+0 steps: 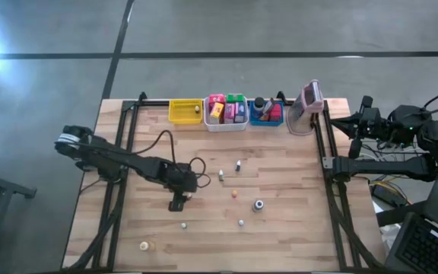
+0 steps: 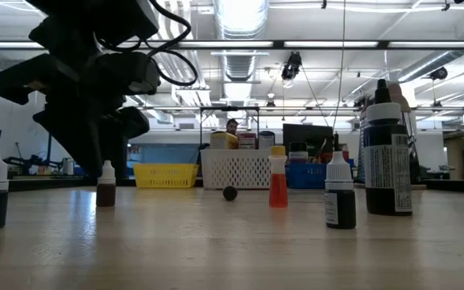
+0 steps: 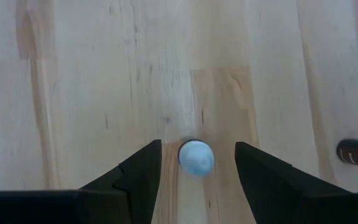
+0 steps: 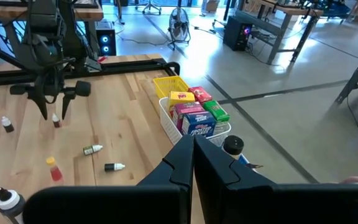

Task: Pick & Place Kitchen Items
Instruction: Put the orange food coloring bottle into the yellow basket

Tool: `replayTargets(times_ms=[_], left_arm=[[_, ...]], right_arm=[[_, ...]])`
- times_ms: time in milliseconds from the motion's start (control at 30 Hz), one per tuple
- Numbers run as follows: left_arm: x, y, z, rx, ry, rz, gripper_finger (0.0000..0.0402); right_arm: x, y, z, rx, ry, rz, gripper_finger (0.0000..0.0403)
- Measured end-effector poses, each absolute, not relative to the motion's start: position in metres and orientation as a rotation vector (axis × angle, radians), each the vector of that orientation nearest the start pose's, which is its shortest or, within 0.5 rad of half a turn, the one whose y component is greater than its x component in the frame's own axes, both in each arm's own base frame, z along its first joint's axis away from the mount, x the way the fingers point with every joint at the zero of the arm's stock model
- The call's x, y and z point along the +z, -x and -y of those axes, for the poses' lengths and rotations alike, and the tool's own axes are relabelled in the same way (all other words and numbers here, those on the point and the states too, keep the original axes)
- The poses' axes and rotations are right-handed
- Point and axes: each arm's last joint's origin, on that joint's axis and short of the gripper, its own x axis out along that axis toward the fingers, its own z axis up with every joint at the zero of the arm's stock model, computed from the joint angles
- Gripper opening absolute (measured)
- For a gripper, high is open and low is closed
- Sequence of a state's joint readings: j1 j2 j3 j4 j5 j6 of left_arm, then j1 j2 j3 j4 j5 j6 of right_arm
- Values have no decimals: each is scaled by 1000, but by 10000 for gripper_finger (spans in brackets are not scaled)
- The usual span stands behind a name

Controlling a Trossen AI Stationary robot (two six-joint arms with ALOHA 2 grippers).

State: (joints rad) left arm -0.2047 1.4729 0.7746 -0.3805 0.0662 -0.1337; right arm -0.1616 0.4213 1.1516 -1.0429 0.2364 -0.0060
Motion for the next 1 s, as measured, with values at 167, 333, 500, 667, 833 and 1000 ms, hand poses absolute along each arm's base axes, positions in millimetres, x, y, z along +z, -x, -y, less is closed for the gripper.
replayTargets(times_ms=[167, 333, 500, 667, 833, 1000], left_arm=[[166, -261, 56, -168, 48, -1105, 206], [164, -262, 56, -165, 50, -1112, 202], [165, -262, 56, -165, 51, -1108, 184], [165, -262, 56, -165, 51, -1107, 162], [165, -262, 56, -165, 51, -1108, 141], [165, -262, 56, -165, 51, -1108, 124]], right_arm=[[390, -12, 9, -393, 19, -316, 8], [390, -12, 9, -394, 17, -316, 8], [390, -12, 9, -394, 15, -315, 8], [390, -11, 9, -394, 15, -315, 8], [390, -11, 9, -394, 19, -315, 8], [390, -11, 9, -394, 19, -315, 8]])
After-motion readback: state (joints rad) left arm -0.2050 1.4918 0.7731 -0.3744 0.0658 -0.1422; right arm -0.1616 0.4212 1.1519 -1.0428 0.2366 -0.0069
